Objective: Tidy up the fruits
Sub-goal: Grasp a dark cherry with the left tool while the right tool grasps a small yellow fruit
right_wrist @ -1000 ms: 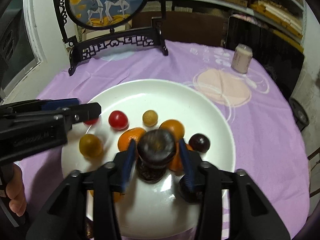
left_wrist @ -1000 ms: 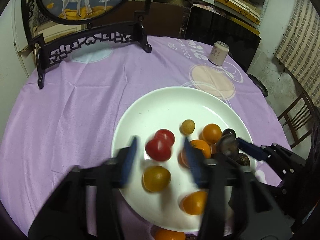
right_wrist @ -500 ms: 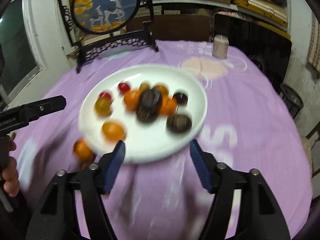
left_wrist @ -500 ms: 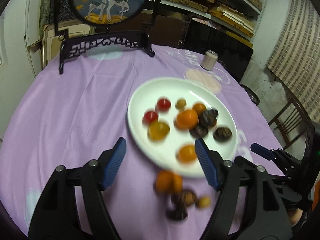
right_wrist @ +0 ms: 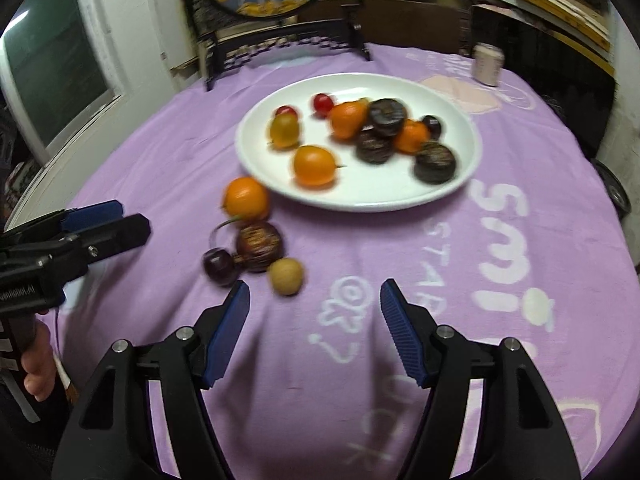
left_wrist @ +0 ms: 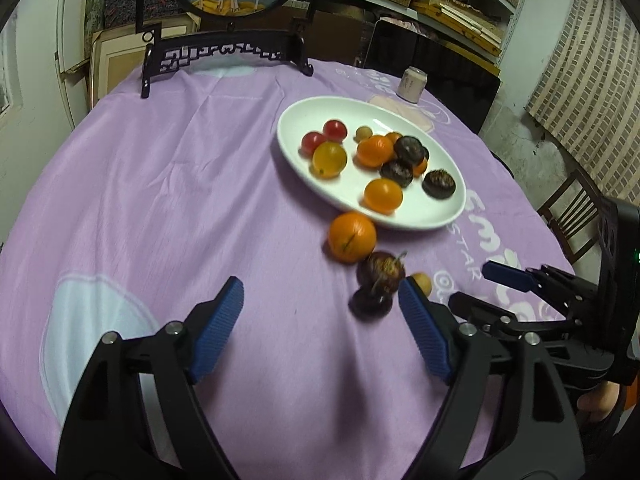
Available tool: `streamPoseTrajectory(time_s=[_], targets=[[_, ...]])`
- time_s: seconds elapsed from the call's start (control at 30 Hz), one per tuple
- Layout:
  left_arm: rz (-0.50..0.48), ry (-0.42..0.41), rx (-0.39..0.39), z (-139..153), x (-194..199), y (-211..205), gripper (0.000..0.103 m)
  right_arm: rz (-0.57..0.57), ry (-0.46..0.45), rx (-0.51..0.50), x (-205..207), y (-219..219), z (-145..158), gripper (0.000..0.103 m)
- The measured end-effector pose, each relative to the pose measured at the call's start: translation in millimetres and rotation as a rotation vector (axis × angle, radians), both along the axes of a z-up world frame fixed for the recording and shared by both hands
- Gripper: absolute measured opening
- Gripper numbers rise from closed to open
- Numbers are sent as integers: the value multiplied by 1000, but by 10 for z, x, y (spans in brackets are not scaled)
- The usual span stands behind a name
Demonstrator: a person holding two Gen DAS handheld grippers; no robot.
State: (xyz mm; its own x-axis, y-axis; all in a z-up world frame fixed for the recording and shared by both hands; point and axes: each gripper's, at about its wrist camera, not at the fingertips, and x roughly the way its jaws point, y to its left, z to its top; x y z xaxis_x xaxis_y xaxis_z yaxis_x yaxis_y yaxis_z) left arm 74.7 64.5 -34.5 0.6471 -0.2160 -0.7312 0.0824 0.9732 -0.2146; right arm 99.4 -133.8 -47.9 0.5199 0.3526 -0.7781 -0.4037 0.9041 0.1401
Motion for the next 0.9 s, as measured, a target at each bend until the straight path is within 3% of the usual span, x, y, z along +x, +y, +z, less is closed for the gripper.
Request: streamPoseTrajectory(time_s=[0.1,0.17,0.2,0.27,0.33,0.73,0.8,0.9], targets=[[-3,20,-9,-64,-69,46,82,40,-3,14,9,116,-34,68],[-1,27,-8,-90,-114,75,82,58,4,1,55,202,-84,56],[-2,28,-7,-96,-132,82,82,64,12,-11,85,246,-116,42],[-5,30,-5,-107,-171,79,82,64,22,-41,168,319,-209,37],[-13,34,-3,-114,-181,59,82,49,4,-79,220,351,-268,24],[-105,89,50,-275,48,-460,81,-51,24,27,-48,-323,-117,23],[-106,96,73,-320,113,-549,77,-68,29,43,-82,-437,-128,23],[-112,112,93,-387,203,-637,59,-85,33,66,-123,-551,-143,23]])
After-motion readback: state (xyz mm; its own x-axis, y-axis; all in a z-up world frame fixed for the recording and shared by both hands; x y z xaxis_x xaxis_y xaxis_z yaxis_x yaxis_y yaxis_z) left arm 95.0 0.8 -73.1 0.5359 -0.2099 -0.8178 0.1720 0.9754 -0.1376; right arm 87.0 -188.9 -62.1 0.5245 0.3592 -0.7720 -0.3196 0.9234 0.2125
